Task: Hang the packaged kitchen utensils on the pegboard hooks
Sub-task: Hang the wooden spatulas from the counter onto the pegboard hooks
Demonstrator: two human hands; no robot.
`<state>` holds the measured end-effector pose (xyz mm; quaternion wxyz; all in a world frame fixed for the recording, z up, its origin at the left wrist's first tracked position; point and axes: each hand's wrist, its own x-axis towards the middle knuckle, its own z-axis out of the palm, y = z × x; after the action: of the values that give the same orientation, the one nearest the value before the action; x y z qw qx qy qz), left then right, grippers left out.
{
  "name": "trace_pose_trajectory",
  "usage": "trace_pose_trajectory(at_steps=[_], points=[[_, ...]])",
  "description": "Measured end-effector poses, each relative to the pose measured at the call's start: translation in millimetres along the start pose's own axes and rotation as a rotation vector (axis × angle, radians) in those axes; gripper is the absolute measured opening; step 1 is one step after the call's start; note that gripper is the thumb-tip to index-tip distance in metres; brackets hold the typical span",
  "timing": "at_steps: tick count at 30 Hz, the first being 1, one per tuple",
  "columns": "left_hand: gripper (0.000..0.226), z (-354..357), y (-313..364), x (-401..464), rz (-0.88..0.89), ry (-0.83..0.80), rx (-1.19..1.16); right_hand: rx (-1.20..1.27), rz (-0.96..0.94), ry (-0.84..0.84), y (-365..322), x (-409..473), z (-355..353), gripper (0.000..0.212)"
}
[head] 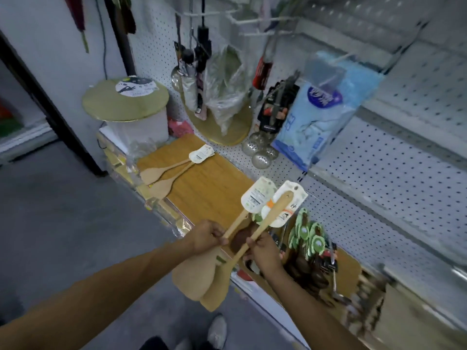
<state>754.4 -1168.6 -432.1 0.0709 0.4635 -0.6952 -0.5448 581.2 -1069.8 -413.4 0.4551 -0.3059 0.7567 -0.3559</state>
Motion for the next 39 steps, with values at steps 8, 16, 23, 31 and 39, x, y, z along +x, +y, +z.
trace_pose_trajectory(at_steps=[8, 16, 23, 31, 39], points=[[0.026, 55, 49, -51, 0.044, -0.18, 0.036, 0.081, -0.017, 0.209, 25, -100, -50, 0.005], [0.017, 144, 115, -86, 0.211, -0.377, 0.1, 0.202, -0.076, 0.468, 68, -204, -132, 0.013], [0.027, 265, 177, -120, 0.35, -0.514, 0.201, 0.225, -0.151, 0.643, 136, -290, -228, 0.012], [0.031, 423, 257, -170, 0.617, -0.63, 0.182, 0.205, -0.15, 0.706, 205, -390, -360, 0.018], [0.023, 556, 323, -217, 0.783, -0.561, 0.229, 0.101, -0.164, 0.769, 273, -462, -486, 0.013]])
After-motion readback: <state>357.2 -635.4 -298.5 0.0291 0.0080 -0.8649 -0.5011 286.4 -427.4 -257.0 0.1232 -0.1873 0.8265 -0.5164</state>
